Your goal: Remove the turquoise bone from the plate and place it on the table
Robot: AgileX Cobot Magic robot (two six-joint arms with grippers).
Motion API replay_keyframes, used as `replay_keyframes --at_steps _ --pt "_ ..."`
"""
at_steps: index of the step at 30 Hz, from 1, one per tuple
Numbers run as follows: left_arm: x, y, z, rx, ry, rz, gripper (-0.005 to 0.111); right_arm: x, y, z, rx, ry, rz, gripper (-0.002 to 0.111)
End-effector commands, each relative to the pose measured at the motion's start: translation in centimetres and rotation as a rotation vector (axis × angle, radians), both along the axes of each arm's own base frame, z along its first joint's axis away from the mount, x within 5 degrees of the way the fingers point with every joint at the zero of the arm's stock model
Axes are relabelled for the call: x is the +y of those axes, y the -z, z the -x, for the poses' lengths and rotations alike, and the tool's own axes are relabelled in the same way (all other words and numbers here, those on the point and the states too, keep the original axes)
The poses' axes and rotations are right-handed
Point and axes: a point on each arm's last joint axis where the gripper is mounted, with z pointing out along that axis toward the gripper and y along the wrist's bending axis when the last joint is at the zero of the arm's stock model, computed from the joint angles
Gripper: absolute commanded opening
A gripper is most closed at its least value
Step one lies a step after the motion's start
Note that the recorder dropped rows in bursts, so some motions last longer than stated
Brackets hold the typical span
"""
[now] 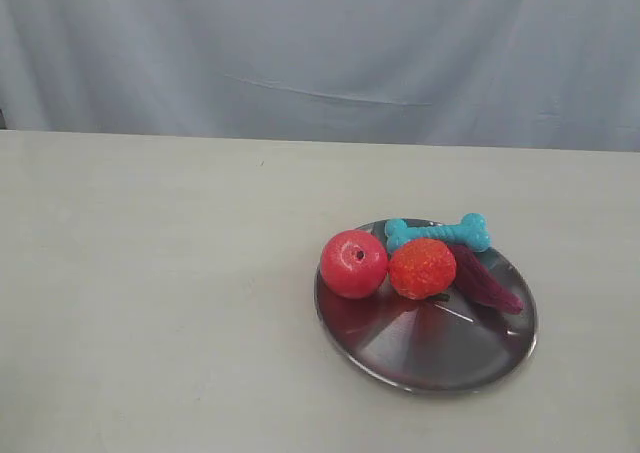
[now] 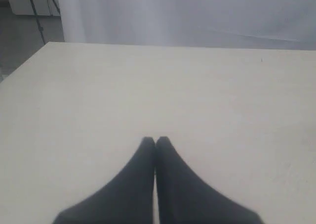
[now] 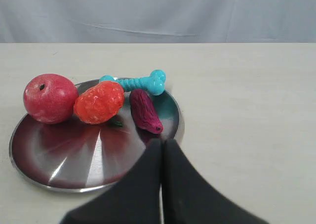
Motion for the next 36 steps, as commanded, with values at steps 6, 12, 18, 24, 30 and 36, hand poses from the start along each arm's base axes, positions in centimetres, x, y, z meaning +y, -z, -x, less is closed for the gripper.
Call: replay_keyframes --at_steps 6,12,18,24,30,36 --pt "0.0 0.0 0.0 -0.005 -0.005 0.008 0.0 0.0 -0.1 0.0 -0.008 0.003 0.018 0.0" --pt "0.0 0.0 0.0 -0.005 -0.005 0.008 0.0 0.0 -0.9 -0.2 -0.092 -0.008 0.066 0.0" --pt "0.0 0.0 0.0 -0.005 -0.005 0.008 0.0 0.1 -2.8 -0.3 -0.295 -0.02 0.116 0.0" --pt "0.0 0.0 0.0 -0.005 -0.005 0.008 0.0 0.3 -4.4 -0.1 -0.465 -0.032 0.171 0.0" --pt "0.0 0.0 0.0 -0.005 -0.005 0.008 0.0 0.5 -5.9 0.3 -0.632 -0.044 0.222 0.0" --pt "0.0 0.0 0.0 -0.005 -0.005 0.008 0.0 0.7 -6.5 0.6 -0.703 -0.049 0.234 0.0"
